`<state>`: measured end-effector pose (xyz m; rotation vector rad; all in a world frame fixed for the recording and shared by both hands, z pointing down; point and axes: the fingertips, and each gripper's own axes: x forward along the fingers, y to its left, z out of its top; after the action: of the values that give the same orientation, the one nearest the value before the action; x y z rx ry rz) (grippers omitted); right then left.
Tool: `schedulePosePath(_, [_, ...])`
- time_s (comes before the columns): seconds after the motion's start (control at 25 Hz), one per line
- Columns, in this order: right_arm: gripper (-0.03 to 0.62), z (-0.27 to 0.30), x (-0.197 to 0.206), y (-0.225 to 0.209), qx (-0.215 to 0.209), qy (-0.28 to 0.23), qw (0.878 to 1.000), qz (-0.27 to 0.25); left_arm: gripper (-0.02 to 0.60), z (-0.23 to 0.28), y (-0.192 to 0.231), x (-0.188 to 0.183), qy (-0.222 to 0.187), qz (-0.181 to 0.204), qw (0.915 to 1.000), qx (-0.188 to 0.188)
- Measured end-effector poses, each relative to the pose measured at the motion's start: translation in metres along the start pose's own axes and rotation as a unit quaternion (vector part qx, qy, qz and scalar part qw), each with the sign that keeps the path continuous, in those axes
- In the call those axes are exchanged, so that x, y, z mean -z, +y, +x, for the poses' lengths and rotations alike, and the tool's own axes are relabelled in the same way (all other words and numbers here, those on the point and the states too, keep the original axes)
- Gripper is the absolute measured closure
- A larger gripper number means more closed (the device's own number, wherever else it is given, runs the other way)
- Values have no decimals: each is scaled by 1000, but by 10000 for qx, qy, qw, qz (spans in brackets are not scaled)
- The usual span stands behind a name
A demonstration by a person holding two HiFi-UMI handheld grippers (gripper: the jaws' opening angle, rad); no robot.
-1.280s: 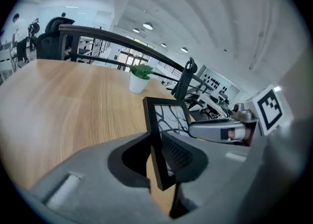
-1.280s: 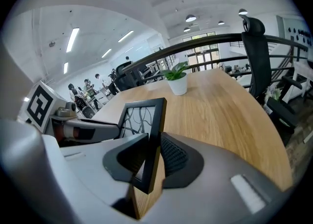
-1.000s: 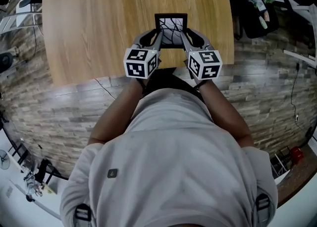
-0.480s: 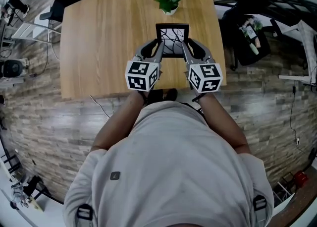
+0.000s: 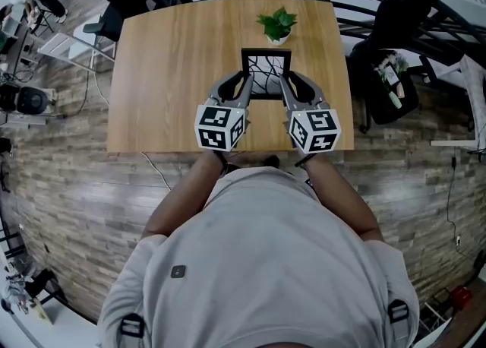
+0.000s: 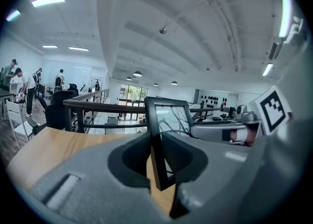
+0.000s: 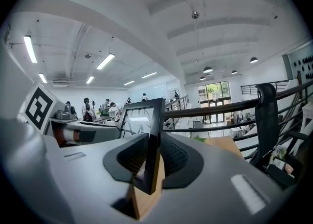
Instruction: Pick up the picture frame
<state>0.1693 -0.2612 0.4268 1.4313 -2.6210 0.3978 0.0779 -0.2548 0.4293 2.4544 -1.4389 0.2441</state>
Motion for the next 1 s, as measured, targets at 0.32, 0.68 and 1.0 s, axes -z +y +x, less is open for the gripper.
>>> schedulePosePath(0.32, [508,5,-1,55,30,-11,10000,82,506,-47,29,-4,-11,72,9999,96])
schedulePosePath(0.68, [508,-5,10,144,115,-38,9999,106,508,-131,63,7,-74,82,9997,209])
schedulePosePath(1.0, [508,-21,35,192,309,61,9994,162,508,-176,74,33,-10,-24,9990,438])
